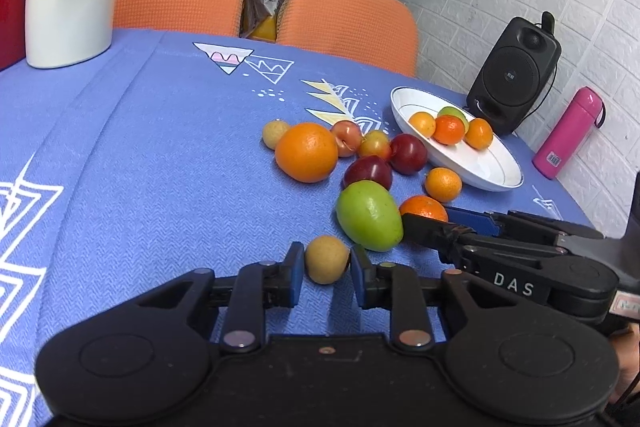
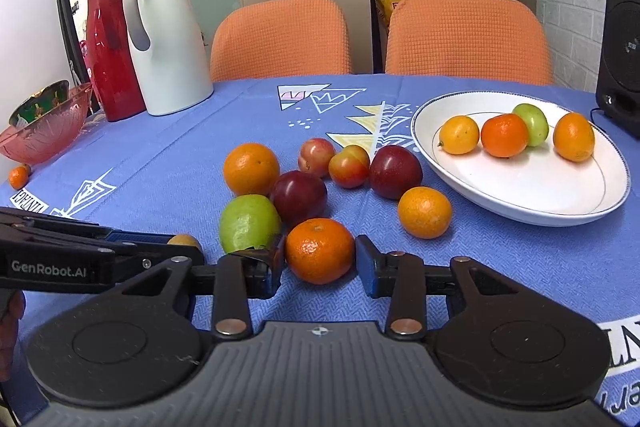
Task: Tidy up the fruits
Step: 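Lift the held tangerine and brown fruit off the tablecloth with both tools, then carry the brown fruit with the left tool while the right tool carries the tangerine over the plate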
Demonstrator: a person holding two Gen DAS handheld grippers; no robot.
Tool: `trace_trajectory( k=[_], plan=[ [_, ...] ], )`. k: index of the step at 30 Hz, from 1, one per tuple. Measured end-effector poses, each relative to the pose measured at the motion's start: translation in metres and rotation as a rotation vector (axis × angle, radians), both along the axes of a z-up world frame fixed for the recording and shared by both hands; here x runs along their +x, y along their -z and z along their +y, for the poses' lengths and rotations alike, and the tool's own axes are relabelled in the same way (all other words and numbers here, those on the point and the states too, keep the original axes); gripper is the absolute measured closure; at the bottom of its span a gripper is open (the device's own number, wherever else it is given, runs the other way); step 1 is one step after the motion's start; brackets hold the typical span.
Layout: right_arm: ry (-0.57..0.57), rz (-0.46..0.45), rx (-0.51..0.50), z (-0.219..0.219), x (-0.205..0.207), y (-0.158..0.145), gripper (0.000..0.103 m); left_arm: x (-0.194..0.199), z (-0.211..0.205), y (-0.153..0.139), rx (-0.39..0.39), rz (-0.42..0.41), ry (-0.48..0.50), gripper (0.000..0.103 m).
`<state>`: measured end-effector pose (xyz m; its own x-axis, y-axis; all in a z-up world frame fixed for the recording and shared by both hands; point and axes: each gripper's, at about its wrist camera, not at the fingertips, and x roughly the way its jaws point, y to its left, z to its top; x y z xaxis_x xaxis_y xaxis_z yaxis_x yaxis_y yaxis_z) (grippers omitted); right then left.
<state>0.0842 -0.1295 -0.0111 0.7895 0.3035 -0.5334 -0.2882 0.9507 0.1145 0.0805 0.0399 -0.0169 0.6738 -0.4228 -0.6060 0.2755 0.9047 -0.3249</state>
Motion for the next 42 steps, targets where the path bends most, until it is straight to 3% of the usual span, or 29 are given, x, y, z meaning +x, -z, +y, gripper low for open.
trace_trajectory(
  k=[8,18,25,42],
  plan=[
    [0.076,-0.118,-0.004,-0.026,-0.015,-0.029,0.037,-0.003,-0.02,-0.04,-0.044,-0.096,0.068,0.0],
    [0.196,-0.246,-0.081,-0.072,-0.004,-0.061,0.037,0.031,-0.081,-0.074,-0.075,-0.155,0.15,0.0],
    [0.264,-0.279,-0.128,-0.103,0.016,-0.061,0.037,0.07,-0.117,-0.061,-0.067,-0.121,0.151,0.0],
    [0.204,-0.144,-0.158,-0.12,0.066,-0.018,0.037,0.123,-0.149,-0.014,0.024,-0.05,0.161,0.0]
  ],
)
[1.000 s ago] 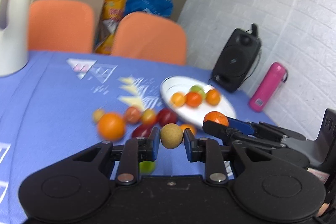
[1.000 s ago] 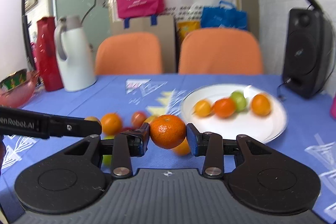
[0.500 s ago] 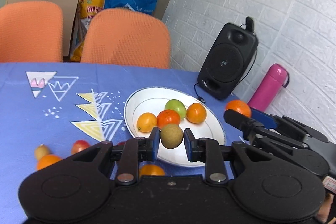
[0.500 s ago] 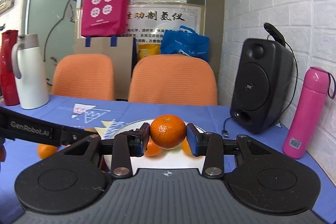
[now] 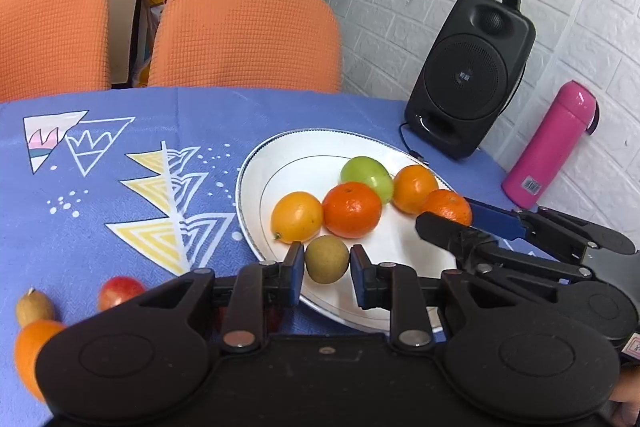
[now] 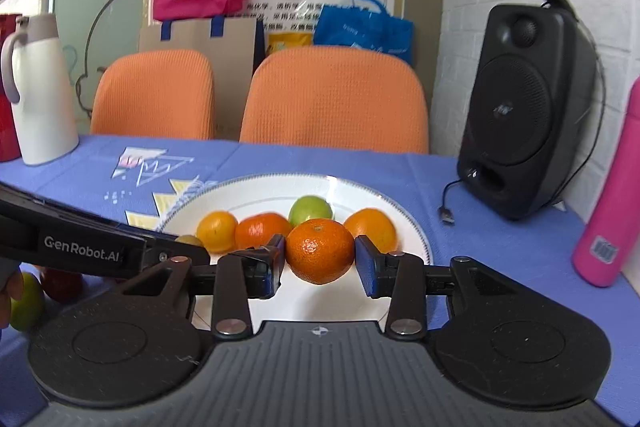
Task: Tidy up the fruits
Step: 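Carry the brown fruit with the left tool while the right tool carries the tangerine over the plate, then open both tools to drop the brown fruit and tangerine onto the plate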
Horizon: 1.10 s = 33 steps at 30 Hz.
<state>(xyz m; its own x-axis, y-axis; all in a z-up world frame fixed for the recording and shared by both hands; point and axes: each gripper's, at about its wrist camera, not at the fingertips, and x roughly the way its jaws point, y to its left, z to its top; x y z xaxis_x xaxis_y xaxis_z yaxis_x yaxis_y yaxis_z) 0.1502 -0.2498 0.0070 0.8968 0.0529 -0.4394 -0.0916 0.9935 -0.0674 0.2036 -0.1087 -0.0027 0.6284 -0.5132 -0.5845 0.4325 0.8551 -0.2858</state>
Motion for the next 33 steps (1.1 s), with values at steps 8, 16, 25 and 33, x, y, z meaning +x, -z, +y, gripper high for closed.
trace_trajectory(
  k=[8,16,25,33],
  plan=[
    [-0.009,0.034,0.008,-0.002,0.014,0.008,0.037,0.01,-0.006,0.005,0.012,-0.003,0.006,0.0],
    [-0.022,0.061,0.011,-0.003,0.022,0.014,0.037,0.018,-0.008,0.007,0.027,-0.017,-0.001,0.0],
    [-0.033,0.079,-0.005,-0.003,0.027,0.015,0.036,0.016,-0.007,0.007,0.013,-0.022,0.004,0.0],
    [-0.029,0.04,-0.015,-0.001,0.015,0.009,0.005,-0.001,0.002,-0.01,-0.034,-0.066,-0.026,0.0]
  ],
)
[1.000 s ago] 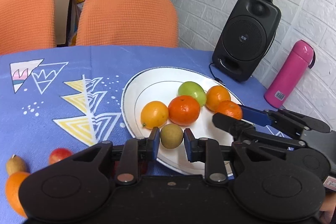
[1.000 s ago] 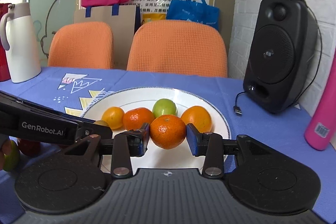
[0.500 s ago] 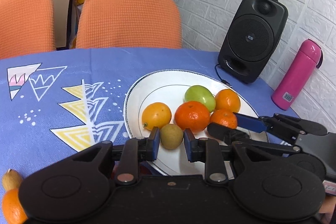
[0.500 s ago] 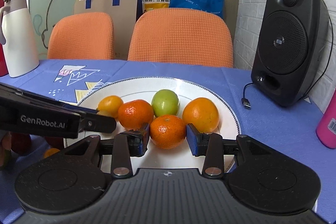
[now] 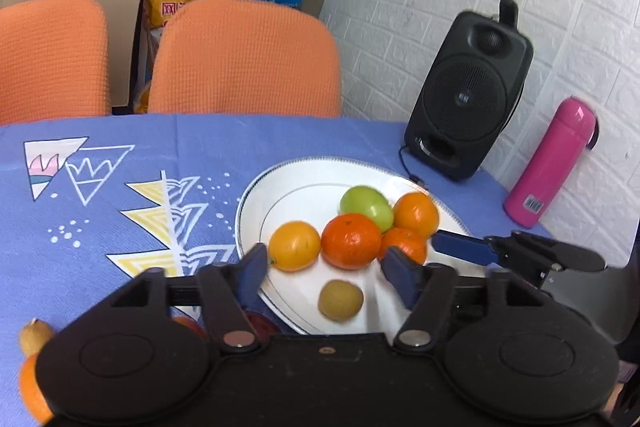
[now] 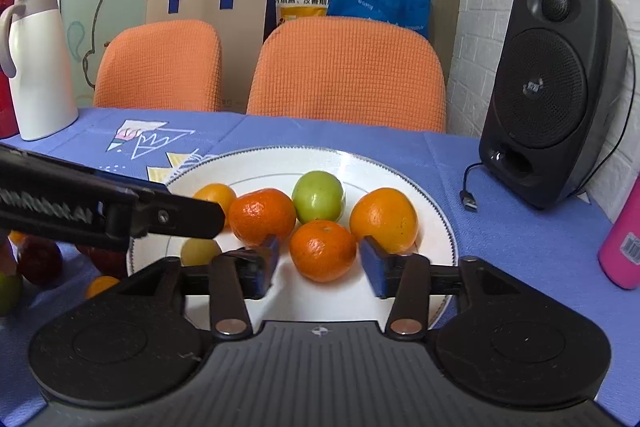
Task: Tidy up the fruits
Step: 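Open both tools to drop the brown fruit and tangerine onto the plate, then withdraw both open tools from the plate toward the remaining fruits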
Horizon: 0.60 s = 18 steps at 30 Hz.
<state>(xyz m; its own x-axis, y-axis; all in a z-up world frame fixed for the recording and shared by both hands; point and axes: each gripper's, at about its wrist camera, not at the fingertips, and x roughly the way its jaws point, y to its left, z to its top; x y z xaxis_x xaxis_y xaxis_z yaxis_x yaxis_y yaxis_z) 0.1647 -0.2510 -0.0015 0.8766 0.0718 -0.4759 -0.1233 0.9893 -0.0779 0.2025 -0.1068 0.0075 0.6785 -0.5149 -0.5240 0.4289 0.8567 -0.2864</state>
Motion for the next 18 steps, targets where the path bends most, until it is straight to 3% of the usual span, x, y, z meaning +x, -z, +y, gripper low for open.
trace_trajectory(
  k=[1,7,18],
  plan=[
    [0.001,-0.012,-0.003,0.001,-0.003,-0.001,0.0,-0.003,0.002,-0.003,-0.012,-0.001,-0.013,0.0],
    [-0.002,-0.043,-0.003,0.005,-0.022,-0.01,0.0,-0.022,0.016,-0.021,-0.057,-0.021,-0.085,0.0],
    [0.002,-0.05,0.029,0.021,-0.062,-0.018,0.0,-0.067,0.036,-0.028,-0.022,-0.003,-0.126,0.0]
  ],
)
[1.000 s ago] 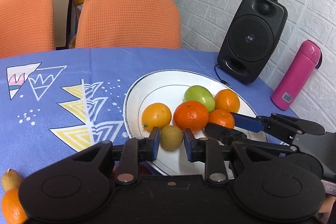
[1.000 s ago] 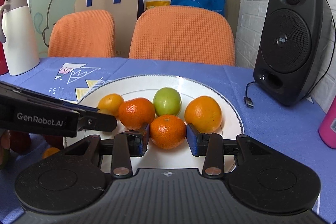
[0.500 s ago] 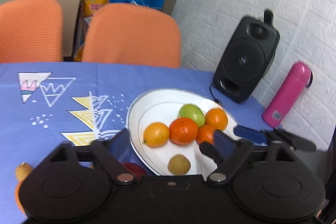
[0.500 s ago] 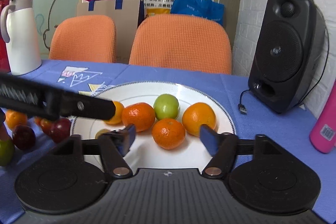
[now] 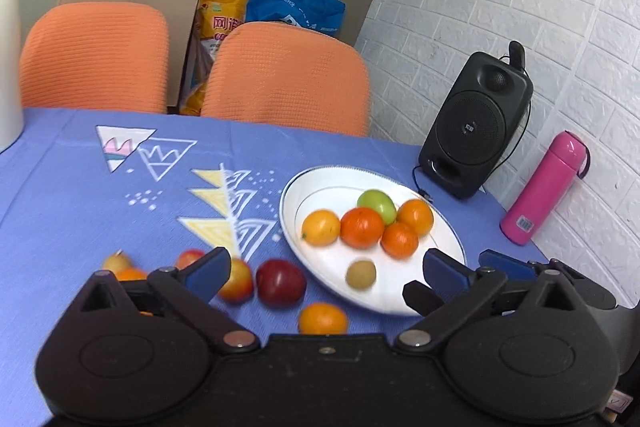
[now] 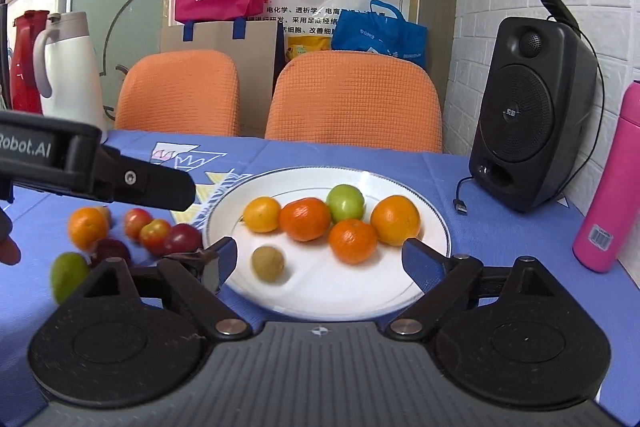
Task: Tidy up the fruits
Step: 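Withdraw both open tools from the plate toward the remaining fruits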
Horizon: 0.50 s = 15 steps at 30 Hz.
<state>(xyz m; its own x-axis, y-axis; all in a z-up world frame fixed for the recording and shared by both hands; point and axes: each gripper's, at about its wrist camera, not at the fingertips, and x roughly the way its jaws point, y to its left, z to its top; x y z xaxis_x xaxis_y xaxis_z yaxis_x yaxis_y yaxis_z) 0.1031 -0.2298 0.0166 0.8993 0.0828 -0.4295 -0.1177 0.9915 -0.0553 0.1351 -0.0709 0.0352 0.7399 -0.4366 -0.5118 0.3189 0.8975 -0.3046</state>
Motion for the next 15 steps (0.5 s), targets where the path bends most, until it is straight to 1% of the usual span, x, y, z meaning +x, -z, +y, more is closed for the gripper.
trace_trajectory(
  k=[4,15],
  plan=[
    [-0.005,0.008,0.018,0.008,-0.017,0.004,0.0,-0.019,0.01,0.003,0.001,-0.004,-0.012,0.0],
    [-0.034,0.062,0.086,0.029,-0.05,0.021,0.0,-0.057,0.036,0.021,0.013,0.037,-0.034,0.0]
  ],
)
